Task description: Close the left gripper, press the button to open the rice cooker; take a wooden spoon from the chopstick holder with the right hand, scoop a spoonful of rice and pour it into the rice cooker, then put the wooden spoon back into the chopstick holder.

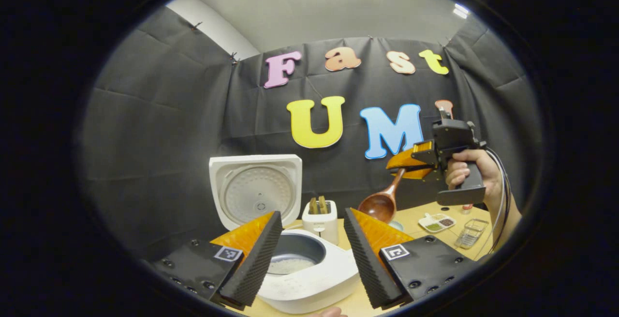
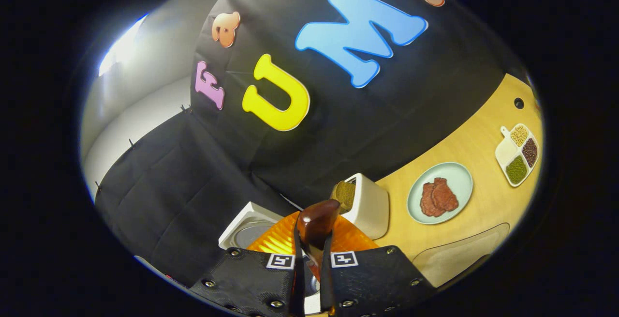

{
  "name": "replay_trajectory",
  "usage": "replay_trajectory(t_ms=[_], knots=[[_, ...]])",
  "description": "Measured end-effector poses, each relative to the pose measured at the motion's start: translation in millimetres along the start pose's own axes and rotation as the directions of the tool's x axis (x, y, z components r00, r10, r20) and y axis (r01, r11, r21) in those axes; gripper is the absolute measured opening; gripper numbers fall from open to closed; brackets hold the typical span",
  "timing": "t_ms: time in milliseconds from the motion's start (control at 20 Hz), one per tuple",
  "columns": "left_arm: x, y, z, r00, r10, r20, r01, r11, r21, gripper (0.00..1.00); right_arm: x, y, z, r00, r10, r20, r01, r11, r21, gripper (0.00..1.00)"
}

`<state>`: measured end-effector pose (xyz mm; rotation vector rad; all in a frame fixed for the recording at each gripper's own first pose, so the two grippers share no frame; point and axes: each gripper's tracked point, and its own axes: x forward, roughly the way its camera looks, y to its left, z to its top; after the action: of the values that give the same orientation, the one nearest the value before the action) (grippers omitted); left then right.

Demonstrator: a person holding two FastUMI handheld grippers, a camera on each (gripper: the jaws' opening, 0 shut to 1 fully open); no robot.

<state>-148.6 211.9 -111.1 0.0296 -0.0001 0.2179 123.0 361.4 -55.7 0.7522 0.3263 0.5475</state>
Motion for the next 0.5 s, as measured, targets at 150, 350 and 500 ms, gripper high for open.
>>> replay_trajectory(t_ms=[150, 350, 500], knots=[[-3.1, 11.2, -0.1, 1.000, 0.013, 0.001, -0.013, 1.000, 0.003, 0.92, 29.9, 37.9, -29.8, 0.998, 0.039, -0.058, -0.042, 0.998, -0.052, 0.13], [-2.8, 29.9, -2.0, 0.999, 0.032, -0.007, -0.032, 0.999, -0.015, 0.88, 61.8, 70.1, -59.6, 0.994, 0.067, -0.081, -0.075, 0.992, -0.100, 0.12], [-7.4, 41.6, -1.0, 0.999, 0.046, 0.003, -0.046, 0.999, -0.027, 0.85, 79.2, 82.6, -74.5, 0.995, 0.071, -0.076, -0.082, 0.985, -0.153, 0.13]])
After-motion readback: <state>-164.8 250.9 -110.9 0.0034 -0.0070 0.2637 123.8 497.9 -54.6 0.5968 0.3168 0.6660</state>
